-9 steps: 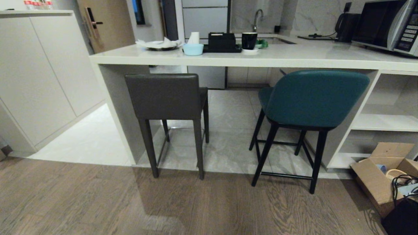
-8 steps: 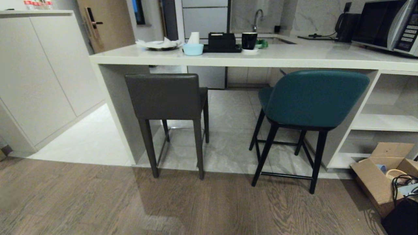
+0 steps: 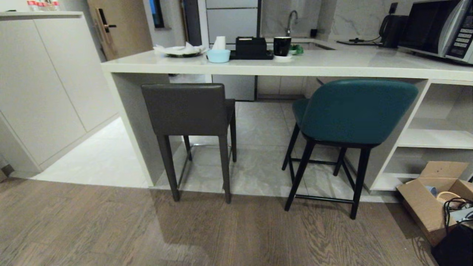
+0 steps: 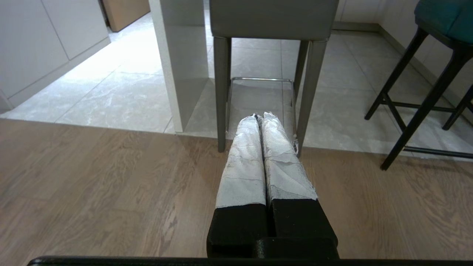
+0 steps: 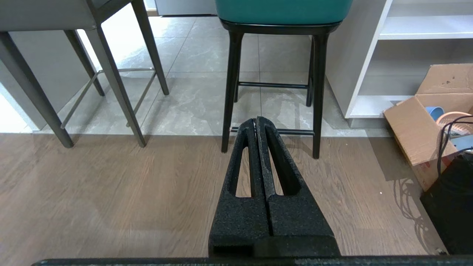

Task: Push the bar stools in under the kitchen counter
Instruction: Pull the gray chair out from under the dining table

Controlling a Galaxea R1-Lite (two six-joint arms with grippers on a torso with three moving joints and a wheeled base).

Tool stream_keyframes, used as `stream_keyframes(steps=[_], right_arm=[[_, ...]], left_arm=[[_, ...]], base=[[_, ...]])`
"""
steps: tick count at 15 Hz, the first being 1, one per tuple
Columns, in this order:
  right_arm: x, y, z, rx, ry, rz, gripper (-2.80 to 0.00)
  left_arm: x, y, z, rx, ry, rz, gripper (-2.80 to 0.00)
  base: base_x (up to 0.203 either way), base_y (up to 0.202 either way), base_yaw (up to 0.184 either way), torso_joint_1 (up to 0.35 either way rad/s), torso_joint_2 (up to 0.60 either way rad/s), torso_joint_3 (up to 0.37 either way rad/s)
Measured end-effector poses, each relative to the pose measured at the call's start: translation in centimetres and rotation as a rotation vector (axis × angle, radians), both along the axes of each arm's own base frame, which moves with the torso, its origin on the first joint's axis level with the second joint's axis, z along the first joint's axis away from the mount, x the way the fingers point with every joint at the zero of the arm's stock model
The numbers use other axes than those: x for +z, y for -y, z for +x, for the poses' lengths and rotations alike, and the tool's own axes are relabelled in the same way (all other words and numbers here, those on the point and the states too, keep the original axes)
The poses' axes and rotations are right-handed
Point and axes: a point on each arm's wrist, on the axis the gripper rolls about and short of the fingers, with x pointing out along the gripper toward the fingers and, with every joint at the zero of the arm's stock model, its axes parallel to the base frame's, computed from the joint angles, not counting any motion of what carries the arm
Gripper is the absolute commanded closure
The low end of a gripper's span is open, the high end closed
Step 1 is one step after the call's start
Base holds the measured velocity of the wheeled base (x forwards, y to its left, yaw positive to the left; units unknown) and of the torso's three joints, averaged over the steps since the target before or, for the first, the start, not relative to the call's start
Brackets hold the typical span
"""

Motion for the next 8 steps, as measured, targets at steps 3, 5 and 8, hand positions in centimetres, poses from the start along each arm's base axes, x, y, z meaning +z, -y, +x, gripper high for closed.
stream_keyframes(steps=[3,5,8], right_arm=[[0.0,0.0,0.0,-0.001,0.0,-0.002,0.0],[0.01,0.0,0.0,0.0,0.001,-0.002,0.0],[0.01,0.0,0.0,0.0,0.001,-0.003,0.0]], left_arm=[[0.0,0.0,0.0,0.0,0.0,-0.003,0.0],[0.0,0.0,0.0,0.0,0.0,-0.006,0.0],[0.0,0.0,0.0,0.0,0.0,-0.007,0.0]], base=[[0.0,0.0,0.0,0.0,0.0,0.0],[0.0,0.0,0.0,0.0,0.0,0.0],[0.0,0.0,0.0,0.0,0.0,0.0]])
